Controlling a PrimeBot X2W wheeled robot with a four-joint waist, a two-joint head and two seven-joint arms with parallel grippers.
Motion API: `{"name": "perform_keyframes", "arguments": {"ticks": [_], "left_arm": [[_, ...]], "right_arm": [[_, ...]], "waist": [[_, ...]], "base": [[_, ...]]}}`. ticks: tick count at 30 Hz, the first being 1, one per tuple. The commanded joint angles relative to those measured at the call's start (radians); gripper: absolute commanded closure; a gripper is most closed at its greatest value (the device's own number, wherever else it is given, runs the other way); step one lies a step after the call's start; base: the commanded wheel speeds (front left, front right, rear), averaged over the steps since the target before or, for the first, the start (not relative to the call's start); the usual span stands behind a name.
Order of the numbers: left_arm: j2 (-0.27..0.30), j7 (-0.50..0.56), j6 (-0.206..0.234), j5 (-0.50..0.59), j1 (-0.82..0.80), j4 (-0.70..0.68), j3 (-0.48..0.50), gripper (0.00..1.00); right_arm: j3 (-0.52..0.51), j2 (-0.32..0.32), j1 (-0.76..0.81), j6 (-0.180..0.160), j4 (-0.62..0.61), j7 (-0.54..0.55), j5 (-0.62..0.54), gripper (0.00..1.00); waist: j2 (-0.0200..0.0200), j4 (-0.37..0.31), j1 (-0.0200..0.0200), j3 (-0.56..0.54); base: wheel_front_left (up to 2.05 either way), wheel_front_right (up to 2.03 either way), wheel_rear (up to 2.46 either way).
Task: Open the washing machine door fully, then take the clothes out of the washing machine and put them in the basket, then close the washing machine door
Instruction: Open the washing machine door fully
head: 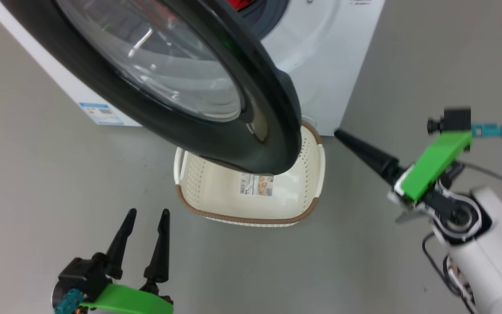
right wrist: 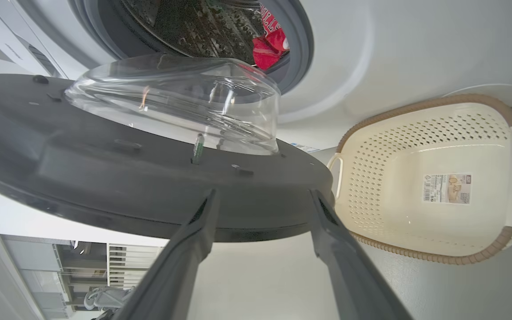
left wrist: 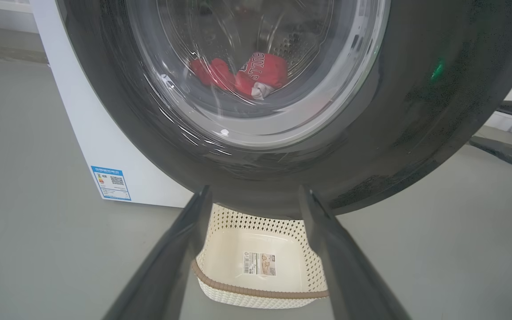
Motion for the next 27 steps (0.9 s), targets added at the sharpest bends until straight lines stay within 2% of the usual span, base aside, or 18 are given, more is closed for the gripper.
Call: {"name": "perform_keyframes", "arguments": {"ticks": [1,9,18,24,27], "left_arm": [[0.017,-0.012,-0.006,0.010,0.006,-0.023,0.036,0.00],[0.017,-0.012,-0.013,0.027,0.032,-0.033,0.076,0.00],[0.017,-0.012,-0.017,0.032,0.049,-0.036,0.087,0.00],[0.017,-0.012,-0.019,0.034,0.052,-0.032,0.089,0.00],[0.017,-0.012,-0.020,0.036,0.052,-0.031,0.088,0.00]], "right_arm": [[0.005,0.000,0.014,0.008,-0.030,-0.008,-0.010,0.00],[-0.002,-0.014,0.169,0.008,-0.059,-0.100,-0.015,0.00],[-0.034,-0.027,0.312,0.008,-0.066,-0.223,-0.016,0.00],[-0.036,-0.050,0.372,0.008,-0.020,-0.383,-0.103,0.00],[0.001,-0.072,0.385,0.008,0.012,-0.484,-0.194,0.00]], "waist": [[0.0000,-0.021,0.0000,-0.018],[0.0000,-0.068,0.0000,-0.039],[0.0000,-0.091,0.0000,-0.056],[0.0000,-0.095,0.0000,-0.061],[0.0000,-0.095,0.0000,-0.063]], "base": [[0.00,0.00,0.00],[0.00,0.00,0.00],[0.00,0.00,0.00],[0.00,0.00,0.00],[0.00,0.00,0.00]]}}
